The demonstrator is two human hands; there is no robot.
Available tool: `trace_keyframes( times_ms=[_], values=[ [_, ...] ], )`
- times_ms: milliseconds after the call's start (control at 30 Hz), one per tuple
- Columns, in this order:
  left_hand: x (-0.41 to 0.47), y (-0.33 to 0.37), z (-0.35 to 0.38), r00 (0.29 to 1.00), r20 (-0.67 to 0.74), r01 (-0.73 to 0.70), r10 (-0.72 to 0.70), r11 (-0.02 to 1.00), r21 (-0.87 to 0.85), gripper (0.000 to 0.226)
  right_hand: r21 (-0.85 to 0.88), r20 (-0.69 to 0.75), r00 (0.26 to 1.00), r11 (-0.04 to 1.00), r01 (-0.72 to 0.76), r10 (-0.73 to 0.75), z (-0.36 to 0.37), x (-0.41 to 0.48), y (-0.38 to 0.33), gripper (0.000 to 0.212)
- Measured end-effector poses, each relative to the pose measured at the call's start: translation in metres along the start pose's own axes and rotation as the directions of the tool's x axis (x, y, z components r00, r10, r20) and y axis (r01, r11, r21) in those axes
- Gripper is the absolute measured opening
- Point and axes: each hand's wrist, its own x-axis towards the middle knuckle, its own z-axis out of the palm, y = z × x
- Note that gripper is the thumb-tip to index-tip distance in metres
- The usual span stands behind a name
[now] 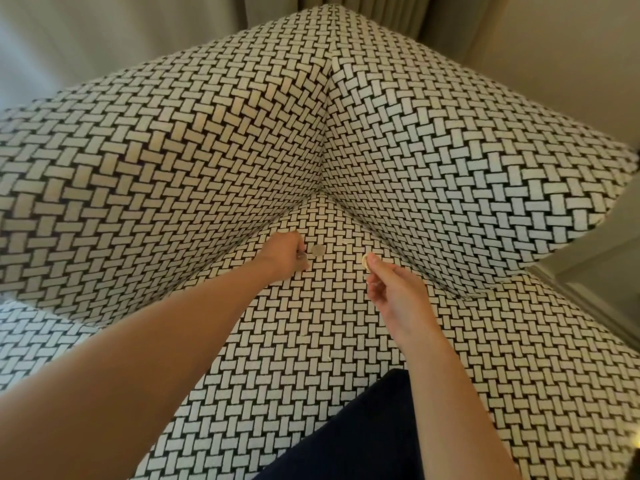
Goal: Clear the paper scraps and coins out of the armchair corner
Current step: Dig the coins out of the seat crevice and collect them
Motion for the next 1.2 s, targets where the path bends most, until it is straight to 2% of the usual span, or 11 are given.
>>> trace_keyframes(
  times_ms=[200, 333, 500, 633, 800, 867, 900, 967, 1033, 1133, 1200],
  values=[
    [-0.006, 0.001, -0.004, 0.983, 0.05, -0.184, 0.178, 0.943, 0.276, 0.009, 0.015, 0.006, 1.0, 0.999, -0.031, 0.031, 0.0, 0.001, 0.001, 0.016],
    [-0.001, 0.004, -0.002, 0.961, 0.104, -0.274, 0.256, 0.929, 0.25, 0.014, -0.018, 0.002, 1.0, 0.999, -0.028, 0.028, 0.0, 0.003, 0.003, 0.018],
    [0.007, 0.02, -0.009, 0.956, 0.178, -0.274, 0.234, 0.928, 0.252, 0.033, -0.035, -0.008, 0.999, 0.999, -0.035, 0.034, 0.0, 0.006, 0.004, 0.018],
    [0.011, 0.024, -0.009, 0.957, 0.2, -0.262, 0.208, 0.918, 0.299, 0.028, -0.017, -0.021, 0.999, 0.999, -0.035, 0.035, 0.001, 0.008, 0.005, 0.017],
    [0.005, 0.012, 0.003, 0.965, 0.146, -0.248, 0.217, 0.937, 0.245, 0.018, -0.019, -0.04, 0.999, 0.999, -0.037, 0.036, 0.0, 0.007, 0.006, 0.016],
    [-0.003, 0.009, 0.008, 0.976, 0.069, -0.211, 0.207, 0.975, 0.065, 0.013, -0.035, -0.039, 0.999, 0.999, -0.026, 0.025, 0.0, 0.007, 0.007, 0.019],
    [-0.011, 0.011, 0.01, 0.983, 0.034, -0.173, 0.178, 0.979, -0.109, 0.012, -0.049, -0.043, 0.999, 0.999, -0.021, 0.019, -0.001, 0.006, 0.008, 0.02],
    [-0.031, 0.017, 0.013, 0.994, 0.048, -0.062, 0.102, 0.847, -0.528, 0.013, -0.106, -0.052, 0.999, 0.994, -0.005, 0.0, -0.002, 0.005, 0.01, 0.021],
    [-0.053, 0.022, 0.019, 0.992, 0.108, 0.052, 0.061, 0.585, -0.809, 0.015, -0.213, -0.052, 0.998, 0.976, 0.034, -0.046, -0.003, 0.0, 0.012, 0.021],
    [-0.08, 0.031, 0.029, 0.974, 0.227, 0.218, 0.022, 0.208, -0.954, 0.009, -0.376, -0.026, 0.99, 0.919, 0.119, -0.139, -0.004, -0.01, 0.018, 0.023],
    [-0.092, 0.039, 0.032, 0.96, 0.278, 0.276, 0.041, 0.043, -0.96, 0.009, -0.465, 0.007, 0.976, 0.863, 0.197, -0.219, -0.004, -0.019, 0.021, 0.023]
  ],
)
